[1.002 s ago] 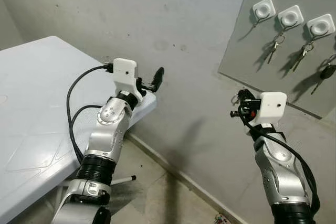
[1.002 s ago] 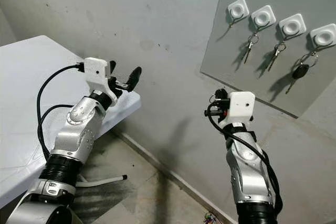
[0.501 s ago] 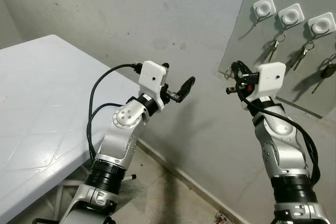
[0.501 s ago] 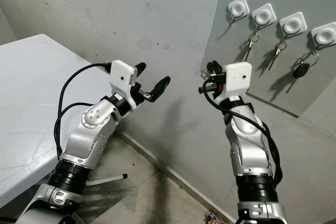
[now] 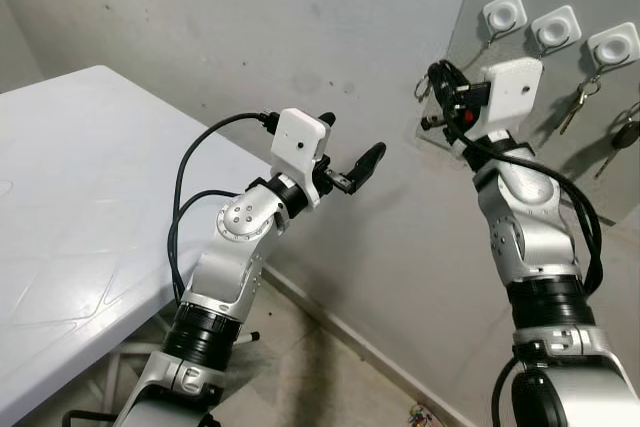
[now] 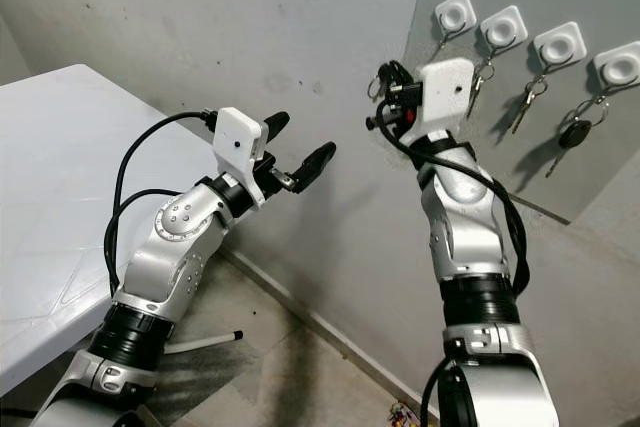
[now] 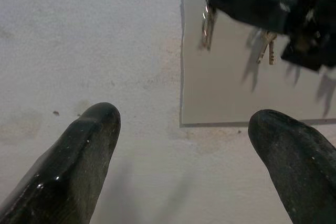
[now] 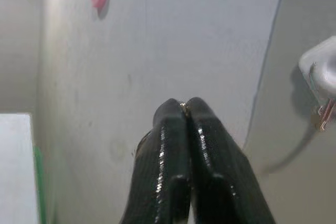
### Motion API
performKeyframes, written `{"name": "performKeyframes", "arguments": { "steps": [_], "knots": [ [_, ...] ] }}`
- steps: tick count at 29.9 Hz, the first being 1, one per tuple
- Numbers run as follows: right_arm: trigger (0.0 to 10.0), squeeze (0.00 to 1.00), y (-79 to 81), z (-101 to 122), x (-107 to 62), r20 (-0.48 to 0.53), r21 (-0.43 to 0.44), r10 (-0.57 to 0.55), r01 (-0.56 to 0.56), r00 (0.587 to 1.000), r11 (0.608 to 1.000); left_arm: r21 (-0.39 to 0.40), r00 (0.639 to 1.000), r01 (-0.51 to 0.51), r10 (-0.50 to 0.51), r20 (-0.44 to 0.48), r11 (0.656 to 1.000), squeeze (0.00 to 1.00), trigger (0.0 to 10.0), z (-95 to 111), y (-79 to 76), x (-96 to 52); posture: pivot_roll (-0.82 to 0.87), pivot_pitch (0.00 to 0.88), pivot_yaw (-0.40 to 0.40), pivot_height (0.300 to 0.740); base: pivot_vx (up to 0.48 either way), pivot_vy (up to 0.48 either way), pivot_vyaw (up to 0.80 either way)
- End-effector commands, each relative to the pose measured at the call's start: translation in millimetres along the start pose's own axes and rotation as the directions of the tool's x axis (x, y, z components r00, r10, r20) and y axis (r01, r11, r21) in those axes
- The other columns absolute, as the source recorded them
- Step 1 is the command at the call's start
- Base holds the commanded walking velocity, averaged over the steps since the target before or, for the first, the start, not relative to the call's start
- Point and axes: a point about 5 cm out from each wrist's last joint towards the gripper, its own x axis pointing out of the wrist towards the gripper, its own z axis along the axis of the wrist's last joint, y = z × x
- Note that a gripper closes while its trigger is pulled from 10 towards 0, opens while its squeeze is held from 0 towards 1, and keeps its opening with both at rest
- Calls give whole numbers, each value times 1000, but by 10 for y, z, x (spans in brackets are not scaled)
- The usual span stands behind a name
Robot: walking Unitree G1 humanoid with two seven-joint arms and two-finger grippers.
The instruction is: Hang keys on a hook
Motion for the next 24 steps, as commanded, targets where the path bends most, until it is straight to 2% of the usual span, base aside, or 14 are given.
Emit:
{"name": "performKeyframes", "arguments": {
  "steps": [1, 11, 15, 24],
  "knots": [
    [10000, 0, -79, 90, 64, 35, -3, -26, 26, 999, 1000, 8, 1000, 18, -18, 21, 1000, 0, 10000, 83, -33, 25, 24, 0, -35, 740, 0, 0, 0],
    [10000, 0, -149, 183, 246, 55, -23, -48, 49, 997, 999, -4, 1000, 4, -4, 18, 1000, 0, 10000, 80, -20, 2, 25, 0, -38, 740, 0, 0, 0],
    [10000, 0, -248, 231, 304, 64, 6, -117, 117, 991, 993, -8, 1000, 2, -2, 16, 1000, 0, 10000, 81, -23, 2, 23, 0, -38, 740, 0, 0, 0],
    [10000, 0, -430, 265, 276, 81, 6, -209, 210, 974, 978, -15, 1000, 5, -5, 12, 1000, 0, 10000, 78, -31, 14, 16, 0, -32, 740, 0, 0, 0]
  ]
}}
